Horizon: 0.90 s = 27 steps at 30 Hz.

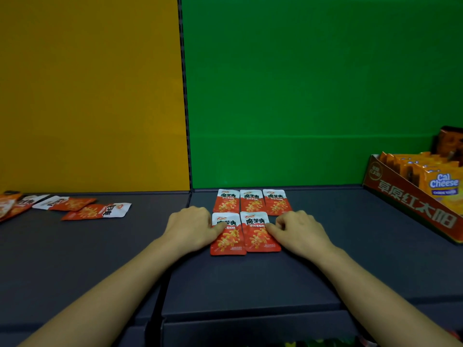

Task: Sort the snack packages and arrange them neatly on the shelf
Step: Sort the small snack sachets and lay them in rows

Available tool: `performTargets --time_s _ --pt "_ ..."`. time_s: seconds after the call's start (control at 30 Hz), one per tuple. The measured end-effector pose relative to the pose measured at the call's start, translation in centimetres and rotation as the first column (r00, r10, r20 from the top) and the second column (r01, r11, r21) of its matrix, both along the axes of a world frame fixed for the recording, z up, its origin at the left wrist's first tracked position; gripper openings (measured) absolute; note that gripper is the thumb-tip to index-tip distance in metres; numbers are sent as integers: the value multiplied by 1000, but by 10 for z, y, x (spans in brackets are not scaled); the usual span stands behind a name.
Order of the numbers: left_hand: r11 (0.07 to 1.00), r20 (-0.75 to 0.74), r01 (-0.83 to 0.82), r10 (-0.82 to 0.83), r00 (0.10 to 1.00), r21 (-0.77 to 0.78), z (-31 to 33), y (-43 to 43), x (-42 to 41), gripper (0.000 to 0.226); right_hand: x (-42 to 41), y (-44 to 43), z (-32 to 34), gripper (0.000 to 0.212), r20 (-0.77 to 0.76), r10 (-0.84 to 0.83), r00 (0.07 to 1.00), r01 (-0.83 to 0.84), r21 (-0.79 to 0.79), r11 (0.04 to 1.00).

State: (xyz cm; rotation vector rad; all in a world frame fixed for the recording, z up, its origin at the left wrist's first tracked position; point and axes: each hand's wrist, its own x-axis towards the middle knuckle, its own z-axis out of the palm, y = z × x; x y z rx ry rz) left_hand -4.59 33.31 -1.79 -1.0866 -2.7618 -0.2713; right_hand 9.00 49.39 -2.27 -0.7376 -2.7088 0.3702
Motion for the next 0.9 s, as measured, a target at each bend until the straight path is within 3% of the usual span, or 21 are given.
performTargets --time_s 0.13,0.33,0.6,0.9 --pt "988 -80 -4 17 997 155 6 -5 -1 44 -1 -2 7 28 -147 13 989 -7 41 999" --pt "923 -133 18 36 990 384 16 -49 -22 24 -22 -42 33 14 -246 293 924 -287 58 956" --pt "911 -62 -91 127 990 402 13 -138 -74 19 -91 -126 52 18 -150 449 881 -447 49 893" --pt "883 112 -259 234 966 391 1 -227 -148 9 -172 -203 32 29 76 391 917 -380 -125 916"
